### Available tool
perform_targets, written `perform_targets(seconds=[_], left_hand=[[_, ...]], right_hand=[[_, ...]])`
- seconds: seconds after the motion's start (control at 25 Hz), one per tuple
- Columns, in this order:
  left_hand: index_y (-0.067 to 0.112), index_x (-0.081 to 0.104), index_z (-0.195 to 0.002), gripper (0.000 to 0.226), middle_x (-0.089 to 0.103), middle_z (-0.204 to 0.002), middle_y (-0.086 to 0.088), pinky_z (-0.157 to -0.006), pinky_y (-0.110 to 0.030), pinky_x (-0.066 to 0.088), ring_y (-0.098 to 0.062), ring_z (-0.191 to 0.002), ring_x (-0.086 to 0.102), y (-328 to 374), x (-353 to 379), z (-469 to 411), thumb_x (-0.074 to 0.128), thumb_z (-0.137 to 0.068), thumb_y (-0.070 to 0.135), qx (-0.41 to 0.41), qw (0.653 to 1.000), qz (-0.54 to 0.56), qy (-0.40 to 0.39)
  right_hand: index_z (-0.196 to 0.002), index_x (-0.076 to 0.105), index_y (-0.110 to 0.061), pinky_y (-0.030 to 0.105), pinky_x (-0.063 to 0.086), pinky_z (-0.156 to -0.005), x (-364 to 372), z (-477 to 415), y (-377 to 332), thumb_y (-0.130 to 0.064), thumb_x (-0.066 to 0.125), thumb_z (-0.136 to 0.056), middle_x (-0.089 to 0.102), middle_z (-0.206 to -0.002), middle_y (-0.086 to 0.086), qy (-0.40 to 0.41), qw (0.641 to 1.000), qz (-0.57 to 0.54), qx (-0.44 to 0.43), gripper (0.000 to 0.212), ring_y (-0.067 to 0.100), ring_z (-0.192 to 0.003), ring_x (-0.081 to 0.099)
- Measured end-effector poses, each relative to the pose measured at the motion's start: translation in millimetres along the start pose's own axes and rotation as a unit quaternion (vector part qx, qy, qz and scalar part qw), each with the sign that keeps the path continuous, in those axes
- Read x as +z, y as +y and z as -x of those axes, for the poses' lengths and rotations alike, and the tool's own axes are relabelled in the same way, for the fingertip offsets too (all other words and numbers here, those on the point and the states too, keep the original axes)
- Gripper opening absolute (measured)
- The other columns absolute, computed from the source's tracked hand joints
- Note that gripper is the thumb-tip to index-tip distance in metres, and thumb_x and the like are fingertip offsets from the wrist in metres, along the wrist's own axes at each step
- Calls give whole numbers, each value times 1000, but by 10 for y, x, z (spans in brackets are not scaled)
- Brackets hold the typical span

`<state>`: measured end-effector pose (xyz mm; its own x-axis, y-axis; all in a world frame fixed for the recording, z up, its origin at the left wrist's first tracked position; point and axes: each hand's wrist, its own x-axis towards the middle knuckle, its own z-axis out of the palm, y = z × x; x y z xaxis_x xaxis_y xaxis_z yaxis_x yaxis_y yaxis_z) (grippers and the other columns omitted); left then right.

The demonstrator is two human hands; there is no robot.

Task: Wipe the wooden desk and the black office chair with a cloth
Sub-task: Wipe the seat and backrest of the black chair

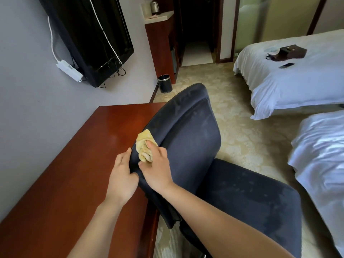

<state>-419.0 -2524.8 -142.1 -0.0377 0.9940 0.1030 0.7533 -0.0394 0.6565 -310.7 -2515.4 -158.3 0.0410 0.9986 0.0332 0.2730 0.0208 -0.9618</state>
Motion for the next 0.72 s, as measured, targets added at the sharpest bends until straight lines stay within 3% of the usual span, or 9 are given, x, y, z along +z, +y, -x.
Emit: perform_targets(seconds=[0.08,0.24,0.28,0.4,0.56,0.72], left_hand=[[11,29,-147,69,40,-135,1,-84,-20,35,-6,-103,44,-6,-29,215,48,-84,-8,8,1000,11,10],[11,37,-144,60,44,-107,10,-70,-2,36,14,-88,46,16,-76,673,51,-87,-4,33,998,37,27],[11,39,-142,60,43,-101,13,-69,-2,37,15,-89,48,11,-91,788,50,-87,-7,33,998,53,28],[13,40,-142,63,44,-98,20,-75,-17,40,-9,-92,55,7,-107,1142,47,-84,-13,28,995,99,17],[15,41,-140,70,45,-96,24,-68,-7,42,1,-81,52,46,-11,1668,44,-80,-19,43,991,124,22],[13,37,-143,74,41,-94,33,-73,-21,45,-10,-92,55,161,90,2077,44,-77,-21,58,990,132,-7]], right_hand=[[-141,33,-30,29,37,-98,50,232,-29,-20,56,-86,32,-135,1,6,1000,29,-8,60,26,-115,41],[-141,29,-32,24,32,-84,101,686,-76,-30,60,-85,29,-136,-4,34,997,70,-9,65,24,-114,35],[-141,28,-32,25,33,-82,98,795,-69,-32,61,-84,29,-136,-4,40,996,79,-12,66,23,-114,35],[-139,29,-33,27,37,-75,46,1125,-49,-37,66,-80,31,-132,-5,64,991,119,-24,70,22,-111,37],[-132,34,-32,32,42,-72,-111,1546,-35,-41,72,-71,36,-123,-5,70,986,148,-29,72,24,-105,43],[-130,35,-27,37,47,-71,-338,1936,-3,-39,71,-71,36,-120,-2,53,981,181,-52,70,26,-103,44]])
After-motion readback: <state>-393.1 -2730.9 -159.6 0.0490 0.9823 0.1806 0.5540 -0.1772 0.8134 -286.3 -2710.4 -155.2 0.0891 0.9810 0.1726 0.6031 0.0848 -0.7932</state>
